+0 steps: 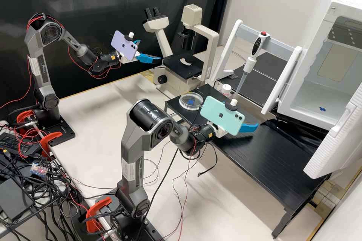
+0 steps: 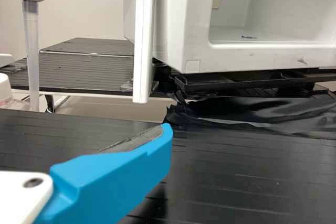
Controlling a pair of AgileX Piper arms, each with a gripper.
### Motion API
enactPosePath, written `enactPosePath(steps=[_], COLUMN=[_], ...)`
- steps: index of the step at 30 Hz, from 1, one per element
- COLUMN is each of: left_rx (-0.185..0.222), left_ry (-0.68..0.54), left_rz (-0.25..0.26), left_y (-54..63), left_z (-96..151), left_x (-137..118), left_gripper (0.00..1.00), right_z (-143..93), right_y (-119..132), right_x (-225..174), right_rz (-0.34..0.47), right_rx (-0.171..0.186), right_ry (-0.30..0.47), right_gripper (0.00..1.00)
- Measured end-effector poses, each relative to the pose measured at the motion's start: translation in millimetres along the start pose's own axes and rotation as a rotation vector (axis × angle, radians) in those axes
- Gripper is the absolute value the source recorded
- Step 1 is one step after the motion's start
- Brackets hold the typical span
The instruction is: Move the petri dish to the incubator
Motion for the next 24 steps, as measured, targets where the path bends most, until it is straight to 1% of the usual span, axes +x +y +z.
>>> enactPosePath(steps=[10, 14, 18, 20, 22, 24], left_rx=[0.000, 0.000, 0.000, 0.000, 0.000, 0.000], left_ry=[0.000, 0.000, 0.000, 0.000, 0.000, 0.000], left_rz=[0.000, 0.000, 0.000, 0.000, 0.000, 0.000], left_y=[0.0, 0.0, 0.0, 0.0, 0.0, 0.0], left_z=[0, 0, 0, 0, 0, 0], left_x=[0, 0, 0, 0, 0, 0], left_gripper=[1.00, 1.00, 1.00, 1.00, 1.00, 1.00], right_z=[0, -8, -21, -30, -41, -50], right_y=[-1, -2, -7, -11, -18, -24], right_x=[-4, -17, -33, -40, -51, -57], right_rz=[-0.005, -0.009, -0.021, -0.029, -0.047, -0.064], right_rx=[0.000, -0.001, 0.006, 0.007, 0.009, 0.001], right_ry=[-0.001, 0.026, 0.082, 0.124, 0.184, 0.230], right_gripper=[1.00, 1.00, 1.00, 1.00, 1.00, 1.00])
